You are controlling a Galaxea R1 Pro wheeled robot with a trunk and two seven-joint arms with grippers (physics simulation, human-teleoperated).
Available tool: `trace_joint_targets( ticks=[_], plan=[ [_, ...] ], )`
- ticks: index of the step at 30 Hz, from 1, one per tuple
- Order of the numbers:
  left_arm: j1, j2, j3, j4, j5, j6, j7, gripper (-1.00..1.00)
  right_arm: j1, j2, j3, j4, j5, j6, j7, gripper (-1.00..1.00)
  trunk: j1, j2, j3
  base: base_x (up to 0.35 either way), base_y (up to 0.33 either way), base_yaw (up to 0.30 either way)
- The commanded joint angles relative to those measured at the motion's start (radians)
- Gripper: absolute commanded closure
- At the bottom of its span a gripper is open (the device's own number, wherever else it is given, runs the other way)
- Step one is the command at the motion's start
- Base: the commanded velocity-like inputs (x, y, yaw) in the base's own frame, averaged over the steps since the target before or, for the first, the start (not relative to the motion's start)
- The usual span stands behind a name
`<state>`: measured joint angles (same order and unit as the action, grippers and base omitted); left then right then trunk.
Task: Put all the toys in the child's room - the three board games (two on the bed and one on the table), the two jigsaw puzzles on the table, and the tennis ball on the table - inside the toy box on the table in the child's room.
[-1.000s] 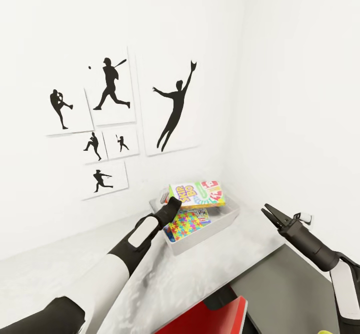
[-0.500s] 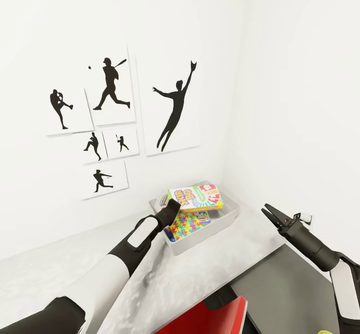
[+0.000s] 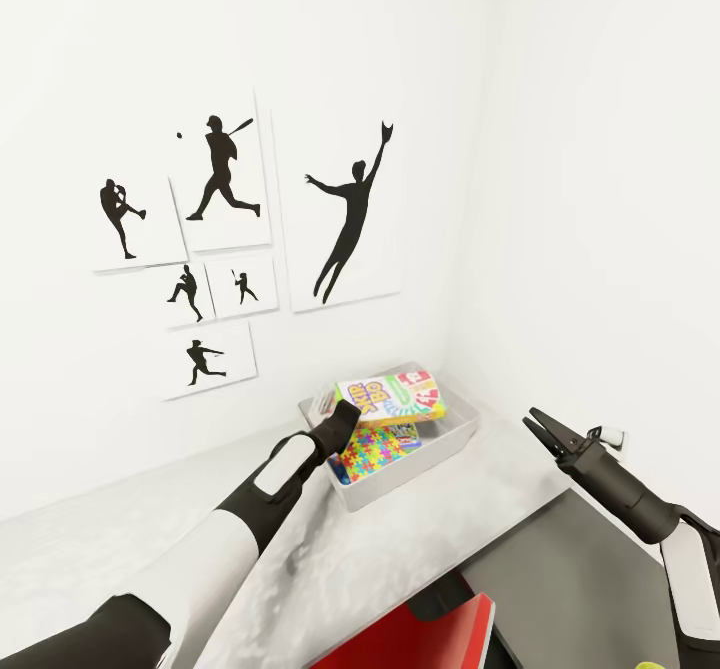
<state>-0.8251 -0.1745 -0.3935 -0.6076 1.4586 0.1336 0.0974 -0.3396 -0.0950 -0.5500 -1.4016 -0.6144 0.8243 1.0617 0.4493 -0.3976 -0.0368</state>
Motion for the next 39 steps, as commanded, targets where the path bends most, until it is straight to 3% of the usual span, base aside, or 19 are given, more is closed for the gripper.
trace_joint_targets(
  ticks=[1, 2, 3, 30, 35, 39],
  plan=[
    [-0.001, 0.000, -0.001, -0.001, 0.014, 0.001, 0.007, 1.00, -0.001, 0.000, -0.001, 0.000, -0.002, 0.005, 0.001, -1.00, 0.001, -0.002, -0.002, 0.000, 0.000, 0.000],
    [-0.001, 0.000, -0.001, -0.001, 0.017, 0.001, 0.007, 1.00, -0.001, 0.000, -0.001, 0.000, -0.002, 0.005, 0.001, -1.00, 0.001, -0.002, -0.002, 0.000, 0.000, 0.000],
    [-0.001, 0.000, -0.001, -0.001, 0.021, 0.001, 0.008, -1.00, -0.001, 0.000, -0.001, 0.000, -0.002, 0.005, 0.001, -1.00, 0.001, -0.002, -0.002, 0.000, 0.000, 0.000],
    [0.002, 0.000, -0.002, -0.022, 0.029, 0.022, 0.006, -1.00, -0.001, 0.000, -0.001, 0.001, -0.004, 0.005, 0.001, -1.00, 0.001, -0.002, -0.002, 0.000, 0.000, 0.000],
    [0.009, 0.000, -0.001, -0.084, 0.030, 0.064, 0.005, -1.00, -0.001, 0.000, -0.001, 0.001, -0.004, 0.006, 0.001, -1.00, 0.001, -0.002, -0.002, 0.000, 0.000, 0.000],
    [0.020, 0.000, 0.004, -0.180, 0.031, 0.153, 0.005, -1.00, -0.001, -0.004, -0.001, 0.001, -0.004, 0.006, 0.001, -1.00, 0.001, -0.002, -0.002, 0.000, 0.000, 0.000]
  ],
)
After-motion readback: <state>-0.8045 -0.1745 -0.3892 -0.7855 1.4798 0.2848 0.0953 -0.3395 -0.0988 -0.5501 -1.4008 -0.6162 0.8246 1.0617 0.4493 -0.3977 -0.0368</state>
